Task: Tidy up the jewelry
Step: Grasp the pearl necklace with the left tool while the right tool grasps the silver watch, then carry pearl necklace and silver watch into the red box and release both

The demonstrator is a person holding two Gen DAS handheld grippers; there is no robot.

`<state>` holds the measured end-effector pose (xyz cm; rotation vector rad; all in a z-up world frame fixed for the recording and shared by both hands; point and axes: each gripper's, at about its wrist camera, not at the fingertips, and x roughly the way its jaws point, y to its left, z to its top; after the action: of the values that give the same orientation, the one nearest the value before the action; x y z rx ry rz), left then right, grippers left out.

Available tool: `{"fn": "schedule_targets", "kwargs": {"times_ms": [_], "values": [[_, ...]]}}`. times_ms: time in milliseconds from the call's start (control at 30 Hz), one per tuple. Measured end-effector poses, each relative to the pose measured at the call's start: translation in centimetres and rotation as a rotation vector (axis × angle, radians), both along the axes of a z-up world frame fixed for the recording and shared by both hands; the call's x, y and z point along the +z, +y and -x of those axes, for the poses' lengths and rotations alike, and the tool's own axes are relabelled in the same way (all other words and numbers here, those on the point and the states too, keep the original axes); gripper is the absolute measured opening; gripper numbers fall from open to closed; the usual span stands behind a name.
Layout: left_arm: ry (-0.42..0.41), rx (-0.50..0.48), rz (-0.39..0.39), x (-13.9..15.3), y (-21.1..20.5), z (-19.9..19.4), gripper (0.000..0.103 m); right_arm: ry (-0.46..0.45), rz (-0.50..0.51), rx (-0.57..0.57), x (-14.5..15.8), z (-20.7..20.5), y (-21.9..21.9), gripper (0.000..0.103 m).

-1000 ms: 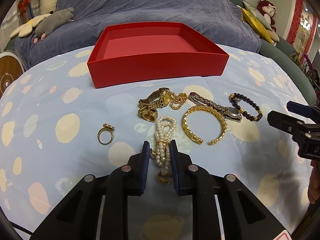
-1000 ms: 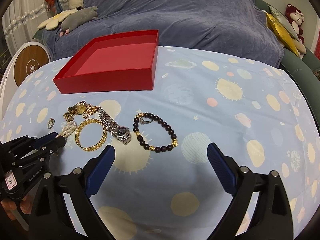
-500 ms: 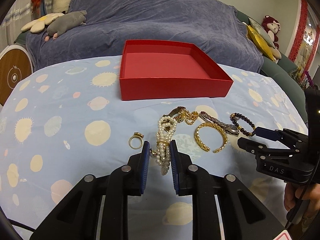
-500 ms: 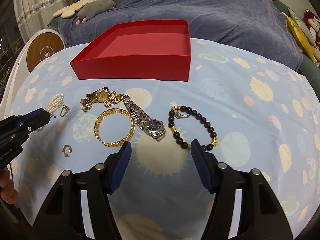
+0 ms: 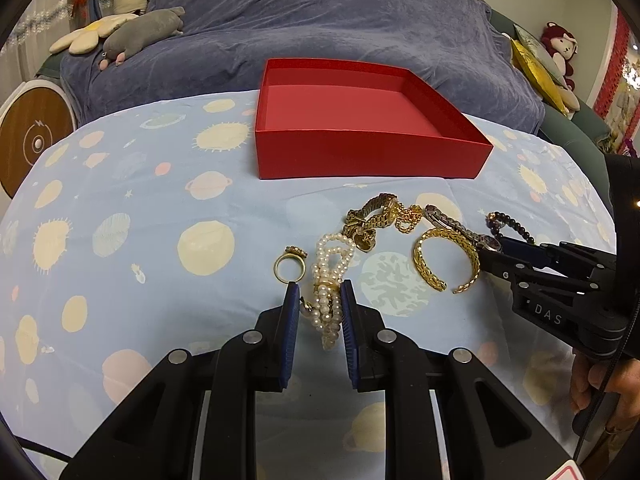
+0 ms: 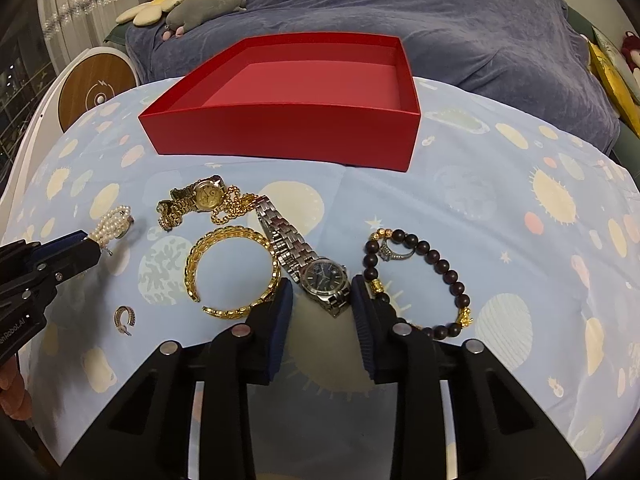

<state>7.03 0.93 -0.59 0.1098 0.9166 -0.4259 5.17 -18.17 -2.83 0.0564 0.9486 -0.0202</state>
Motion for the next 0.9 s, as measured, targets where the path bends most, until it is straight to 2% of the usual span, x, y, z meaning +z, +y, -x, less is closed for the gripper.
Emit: {"fn": "schedule_targets", "kwargs": {"times_ms": [233,467,633,700,833,900], "values": [[0.008,0.004,-0.007,-0.3,0.0,0.0,0.018,-0.008,-0.055,-0.005,0.4,0.5,-0.4,0.022],[-0.006,0.010,0.002,0.1,0.3,0.0,0.018,-0.063,-0.083,-0.015,2.6,1.4,-0.5,0.016],[-0.043,0.000,0.014,1.3,0.4,0.2,0.012,-0.108,-0.070,-0.031,4.4,2.0,-0.9,0.014],[-0.045,-0.005,0.025,1.6,0.5,0.3,0.007,-0.118,-0.076,-0.043,4.8,2.2,-1.3,0.013],[-0.047,-0.010,0.030,1.9,0.9,0.7,0.005,-0.128,-0.083,-0.054,5.2,2.5,-1.6,0.013],[-0.046,-0.014,0.032,1.9,1.1,0.8,0.001,-0.141,-0.077,-0.054,5.6,2.9,-1.5,0.013]]}}
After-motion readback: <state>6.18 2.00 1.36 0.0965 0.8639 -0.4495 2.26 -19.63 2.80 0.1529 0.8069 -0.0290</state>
